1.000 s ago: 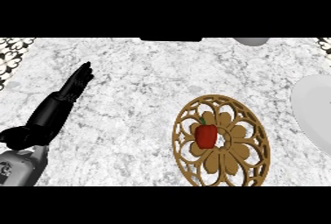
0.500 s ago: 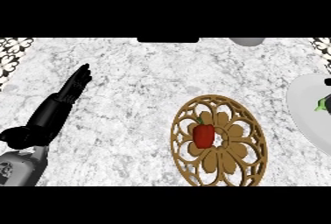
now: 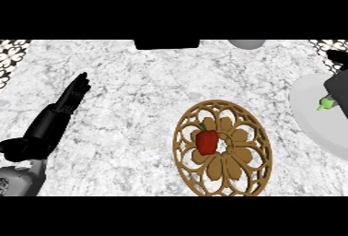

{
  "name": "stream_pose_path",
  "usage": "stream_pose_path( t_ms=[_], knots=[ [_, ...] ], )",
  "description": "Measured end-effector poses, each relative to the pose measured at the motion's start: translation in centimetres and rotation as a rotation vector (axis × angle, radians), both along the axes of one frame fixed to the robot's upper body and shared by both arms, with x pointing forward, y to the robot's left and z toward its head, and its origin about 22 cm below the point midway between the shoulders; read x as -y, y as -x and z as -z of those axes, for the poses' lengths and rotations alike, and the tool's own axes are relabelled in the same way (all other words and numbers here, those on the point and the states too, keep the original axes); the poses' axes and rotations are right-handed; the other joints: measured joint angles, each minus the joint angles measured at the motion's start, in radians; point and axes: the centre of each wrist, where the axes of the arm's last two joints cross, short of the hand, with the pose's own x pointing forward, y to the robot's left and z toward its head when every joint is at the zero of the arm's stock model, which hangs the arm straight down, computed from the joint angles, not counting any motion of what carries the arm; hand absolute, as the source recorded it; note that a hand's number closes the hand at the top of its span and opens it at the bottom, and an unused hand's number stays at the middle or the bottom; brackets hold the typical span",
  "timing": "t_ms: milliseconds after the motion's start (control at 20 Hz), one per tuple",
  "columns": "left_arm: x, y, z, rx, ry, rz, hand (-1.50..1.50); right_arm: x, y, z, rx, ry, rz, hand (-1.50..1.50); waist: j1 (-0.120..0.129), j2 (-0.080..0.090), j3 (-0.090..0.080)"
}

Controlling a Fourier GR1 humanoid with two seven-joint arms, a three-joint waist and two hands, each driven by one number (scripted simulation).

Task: Pick the eggplant from the placemat and place it in the plate

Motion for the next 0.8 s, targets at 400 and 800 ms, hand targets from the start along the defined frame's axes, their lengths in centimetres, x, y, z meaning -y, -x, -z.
stream_pose_path(
  t_ms=[400, 800],
  knots=[
    [-0.9, 0.5, 0.2, -0.014, -0.01, -0.046, 0.0, -4.6, -1.2, 0.8, 0.042, 0.008, -0.1, -1.5, -0.045, -0.017, -0.002],
    [-1.8, 1.5, 0.7, -0.034, -0.004, -0.068, 0.0, -7.3, -1.3, 2.5, 0.03, -0.01, -0.165, -1.5, -0.07, -0.028, -0.003]
  ],
)
